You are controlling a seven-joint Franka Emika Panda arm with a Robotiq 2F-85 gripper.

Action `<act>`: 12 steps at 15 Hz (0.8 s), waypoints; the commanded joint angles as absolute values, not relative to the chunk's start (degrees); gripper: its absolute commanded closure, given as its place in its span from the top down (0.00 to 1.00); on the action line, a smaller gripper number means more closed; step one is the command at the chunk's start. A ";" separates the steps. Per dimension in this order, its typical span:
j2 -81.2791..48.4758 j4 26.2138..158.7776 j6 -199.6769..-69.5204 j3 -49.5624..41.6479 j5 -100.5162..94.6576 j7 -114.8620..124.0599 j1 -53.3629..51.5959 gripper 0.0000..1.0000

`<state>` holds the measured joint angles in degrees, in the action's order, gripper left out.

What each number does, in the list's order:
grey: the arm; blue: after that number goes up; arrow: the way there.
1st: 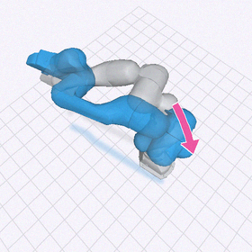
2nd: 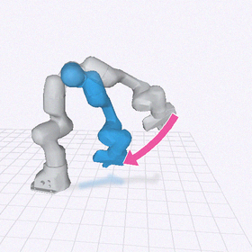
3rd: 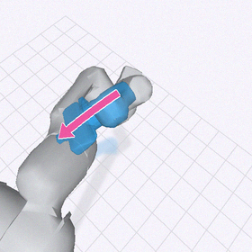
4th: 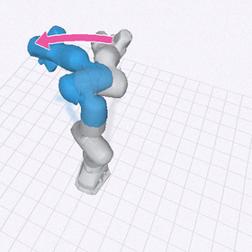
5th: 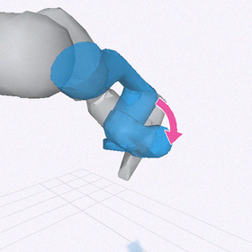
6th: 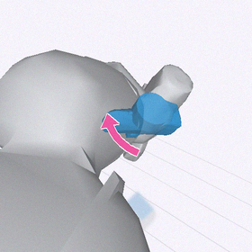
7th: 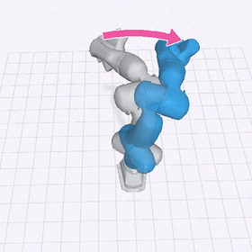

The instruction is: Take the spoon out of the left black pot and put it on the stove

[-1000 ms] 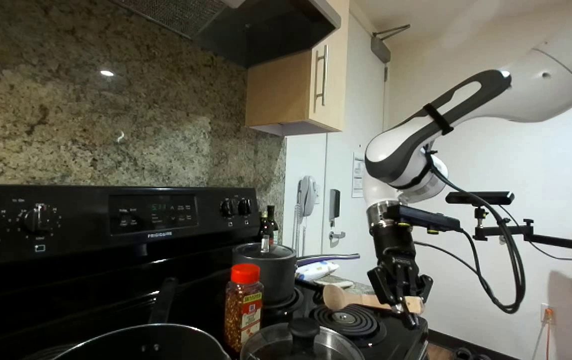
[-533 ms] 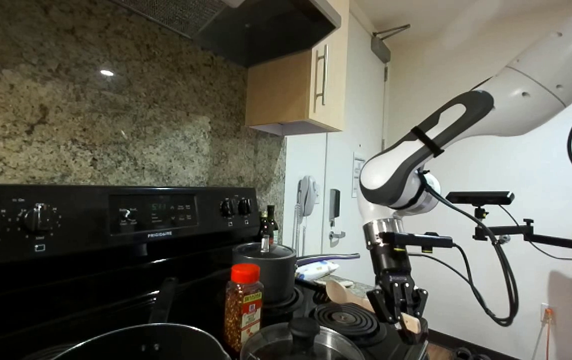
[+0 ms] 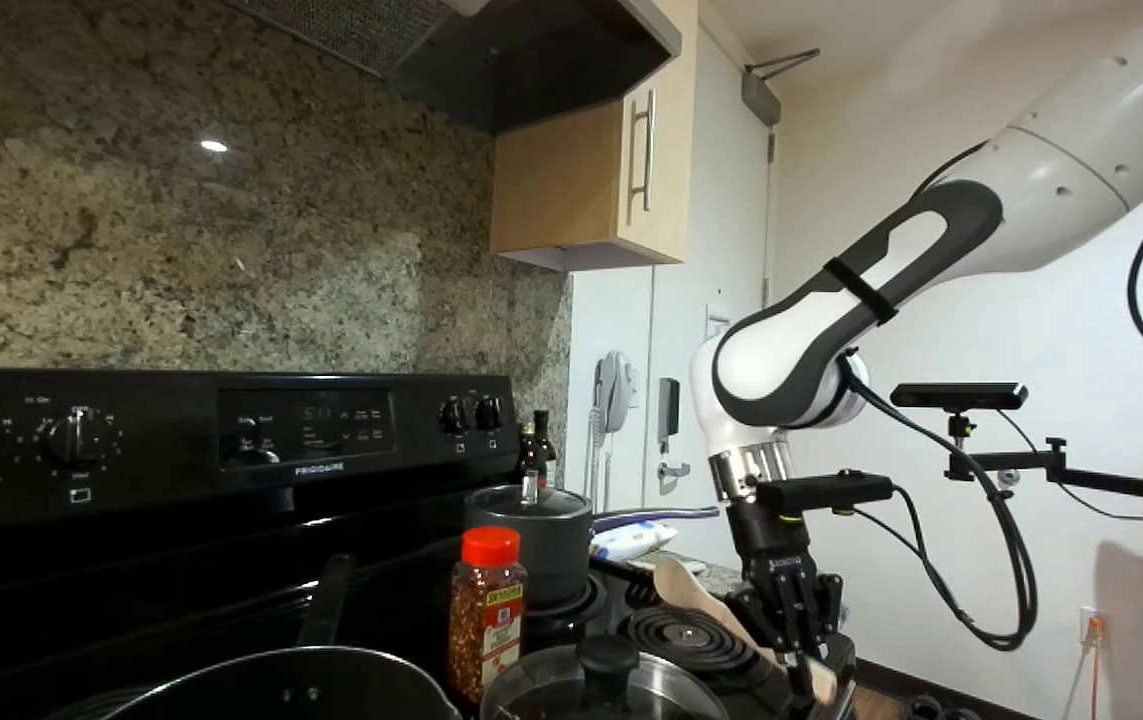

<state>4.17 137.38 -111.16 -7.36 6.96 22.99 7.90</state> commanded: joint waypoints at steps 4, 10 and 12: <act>7.01 139.00 -111.91 -5.91 4.47 27.66 7.72 0.69; 11.72 139.54 -109.79 -5.80 6.05 26.88 7.76 1.00; 15.19 139.68 -106.39 -5.35 5.67 29.43 8.01 1.00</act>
